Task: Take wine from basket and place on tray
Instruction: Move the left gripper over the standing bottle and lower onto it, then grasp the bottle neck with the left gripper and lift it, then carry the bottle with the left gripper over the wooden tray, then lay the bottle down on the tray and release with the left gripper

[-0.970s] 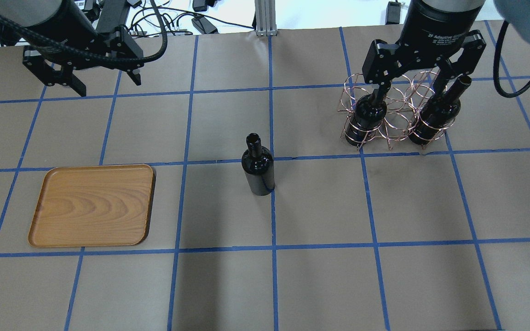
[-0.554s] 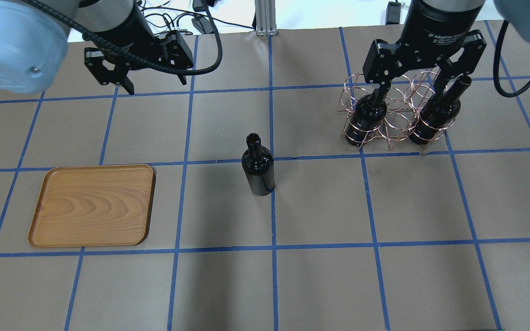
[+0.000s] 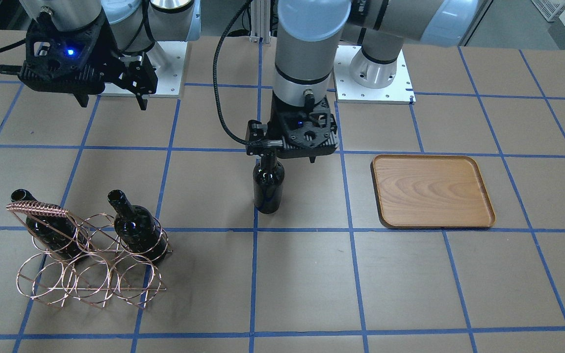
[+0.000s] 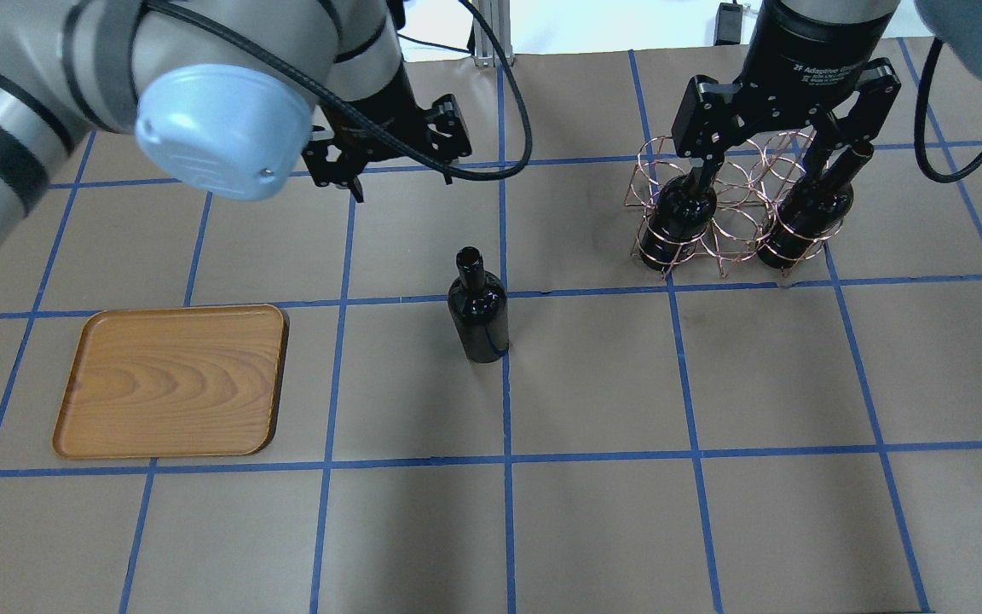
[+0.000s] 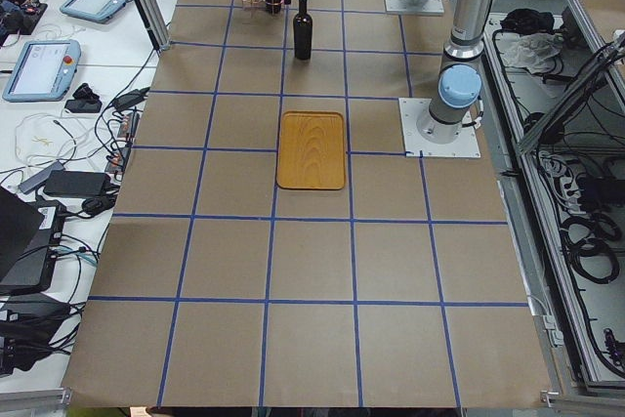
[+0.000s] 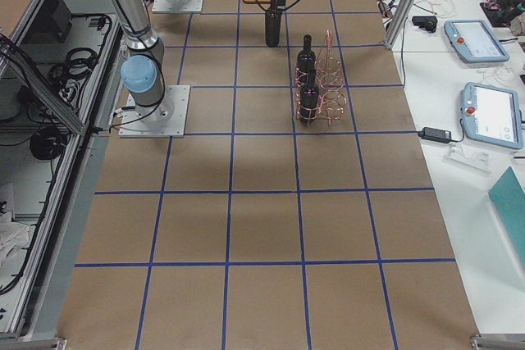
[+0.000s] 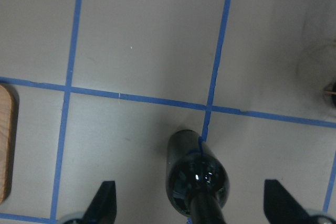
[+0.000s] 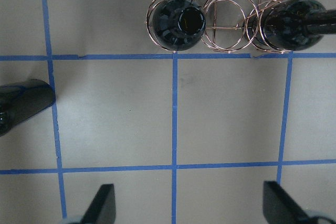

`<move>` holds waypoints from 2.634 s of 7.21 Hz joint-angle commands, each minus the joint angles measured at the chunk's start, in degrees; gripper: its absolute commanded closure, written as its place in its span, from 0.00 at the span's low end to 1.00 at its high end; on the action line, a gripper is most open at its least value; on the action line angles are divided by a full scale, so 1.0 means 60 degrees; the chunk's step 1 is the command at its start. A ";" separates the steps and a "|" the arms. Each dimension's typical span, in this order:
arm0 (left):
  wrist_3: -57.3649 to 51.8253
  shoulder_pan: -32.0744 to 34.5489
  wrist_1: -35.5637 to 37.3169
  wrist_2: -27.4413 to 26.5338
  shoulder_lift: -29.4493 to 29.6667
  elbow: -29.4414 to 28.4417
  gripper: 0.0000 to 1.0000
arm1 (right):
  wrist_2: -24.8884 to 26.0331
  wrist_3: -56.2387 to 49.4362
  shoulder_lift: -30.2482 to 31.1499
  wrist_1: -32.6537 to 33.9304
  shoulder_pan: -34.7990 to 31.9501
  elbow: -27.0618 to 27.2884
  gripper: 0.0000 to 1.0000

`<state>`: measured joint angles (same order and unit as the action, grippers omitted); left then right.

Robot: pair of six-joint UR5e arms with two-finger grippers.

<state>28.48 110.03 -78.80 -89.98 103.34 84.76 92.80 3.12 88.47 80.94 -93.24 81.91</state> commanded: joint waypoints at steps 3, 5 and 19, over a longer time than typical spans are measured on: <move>0.0001 0.0441 -0.0050 -0.0033 0.0210 0.0404 0.58 | 0.0031 0.0008 0.0021 0.0031 -0.0016 0.0147 0.00; -0.0015 0.0471 -0.0211 -0.0018 0.0180 0.0463 0.92 | -0.0056 0.0008 0.0021 0.0045 -0.0016 0.0191 0.00; -1.0532 -0.8289 0.0111 -0.0004 -0.3234 0.3582 0.96 | -0.0115 0.0037 0.0094 0.0690 -0.0045 0.0572 0.26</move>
<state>-34.64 60.42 -78.98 -90.01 83.42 105.40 92.38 3.36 89.01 85.07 -93.52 85.27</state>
